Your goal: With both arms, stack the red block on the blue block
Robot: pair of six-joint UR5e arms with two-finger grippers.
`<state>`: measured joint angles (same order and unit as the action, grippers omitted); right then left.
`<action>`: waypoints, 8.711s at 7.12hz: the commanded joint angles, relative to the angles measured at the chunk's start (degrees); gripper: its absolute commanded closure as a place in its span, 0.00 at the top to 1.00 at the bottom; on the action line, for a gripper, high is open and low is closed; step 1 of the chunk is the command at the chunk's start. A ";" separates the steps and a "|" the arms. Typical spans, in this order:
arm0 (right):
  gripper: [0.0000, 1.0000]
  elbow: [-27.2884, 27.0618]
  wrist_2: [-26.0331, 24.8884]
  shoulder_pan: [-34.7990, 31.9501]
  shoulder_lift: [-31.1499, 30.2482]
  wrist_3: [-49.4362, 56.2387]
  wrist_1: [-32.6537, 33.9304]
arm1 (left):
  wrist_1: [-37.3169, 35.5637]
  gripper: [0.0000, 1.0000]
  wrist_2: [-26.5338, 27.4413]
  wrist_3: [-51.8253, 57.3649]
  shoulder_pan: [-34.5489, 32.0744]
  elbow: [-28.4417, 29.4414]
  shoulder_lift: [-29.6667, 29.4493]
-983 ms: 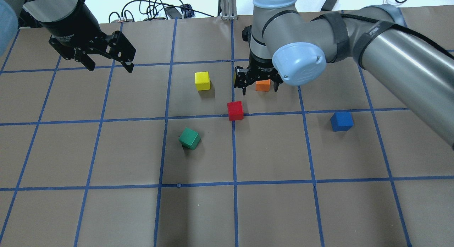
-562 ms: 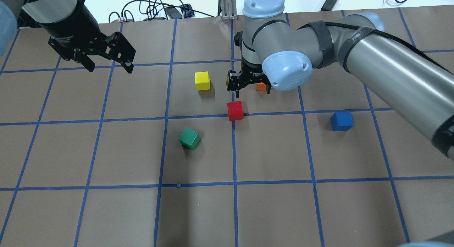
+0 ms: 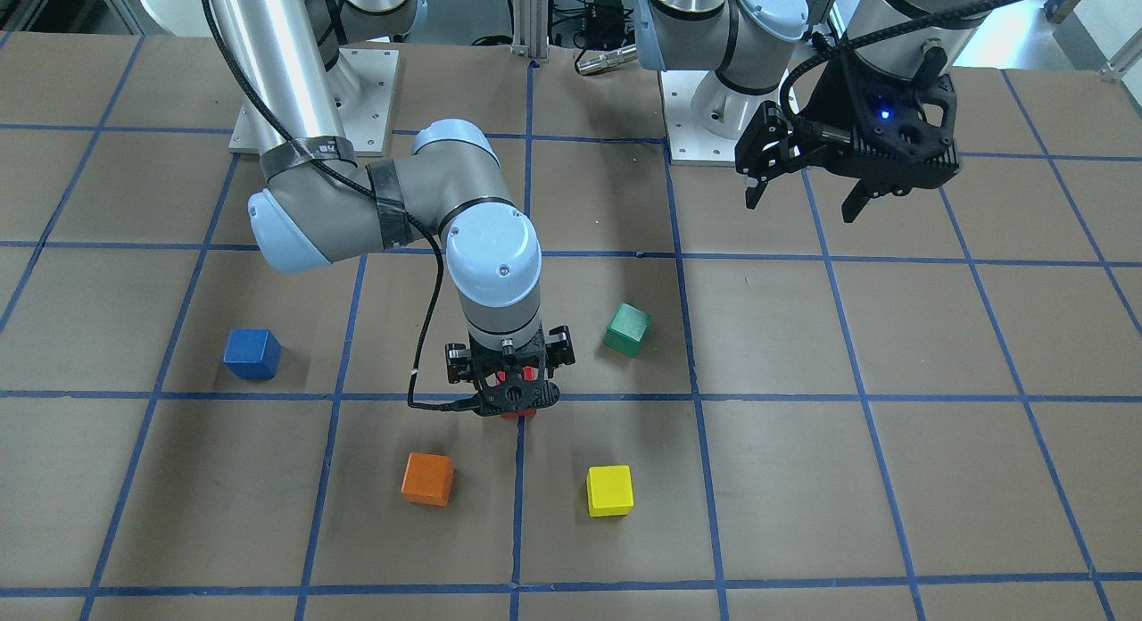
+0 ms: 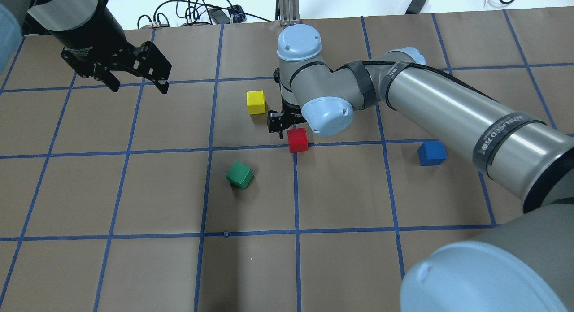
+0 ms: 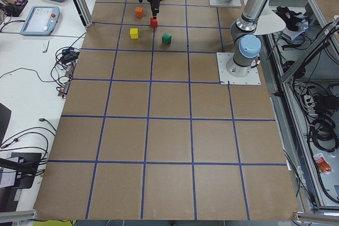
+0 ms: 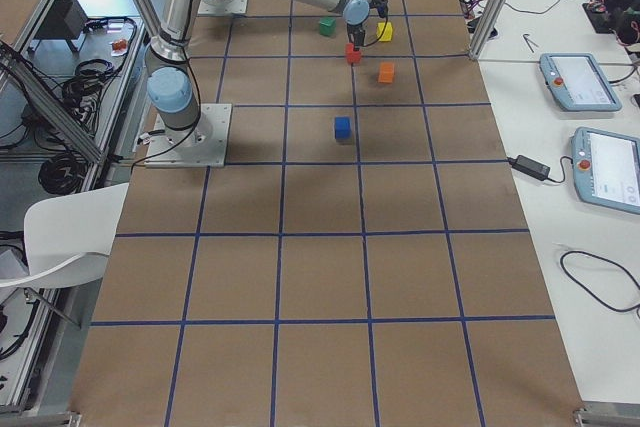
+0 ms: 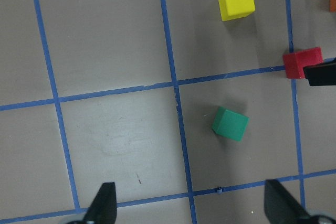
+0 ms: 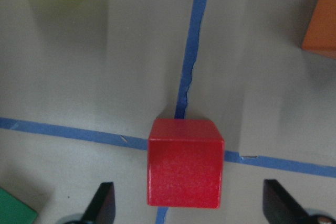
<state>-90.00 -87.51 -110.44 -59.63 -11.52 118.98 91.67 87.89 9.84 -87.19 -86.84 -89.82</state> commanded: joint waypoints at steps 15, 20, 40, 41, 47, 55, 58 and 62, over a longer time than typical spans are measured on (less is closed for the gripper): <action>0.00 -1.30 0.77 16.11 -16.29 1.05 -19.29 | -0.09 1.00 0.00 -0.35 0.00 -0.79 0.35; 0.00 -8.51 -4.16 28.16 -18.42 14.75 -18.25 | -0.09 1.00 -0.09 -0.79 0.00 -0.79 0.35; 0.81 -21.27 -4.25 33.63 -18.51 28.05 -2.96 | -0.09 1.00 -0.26 -1.32 -0.18 -0.61 -0.27; 0.84 -21.10 -4.25 33.63 -18.59 27.96 -3.05 | -0.09 1.00 -0.35 -1.32 -0.18 -0.61 -0.35; 1.00 -6.65 -3.19 31.62 -26.24 26.73 -25.15 | -0.09 1.00 -0.17 -1.32 -0.18 -0.61 -0.26; 1.00 0.26 -3.28 19.21 -28.52 18.55 -30.47 | 0.09 1.00 0.18 -1.14 -0.18 -0.52 0.43; 1.00 0.88 -3.19 19.21 -29.76 18.64 -30.56 | 0.53 1.00 2.99 -1.23 -0.18 -0.44 0.53; 1.00 0.88 -3.10 19.30 -29.84 18.64 -30.56 | 0.35 1.00 2.64 -1.32 -0.18 -0.44 0.44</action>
<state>-89.13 -90.68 -91.15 -89.43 7.06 88.41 92.05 90.59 8.54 -87.36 -87.31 -89.40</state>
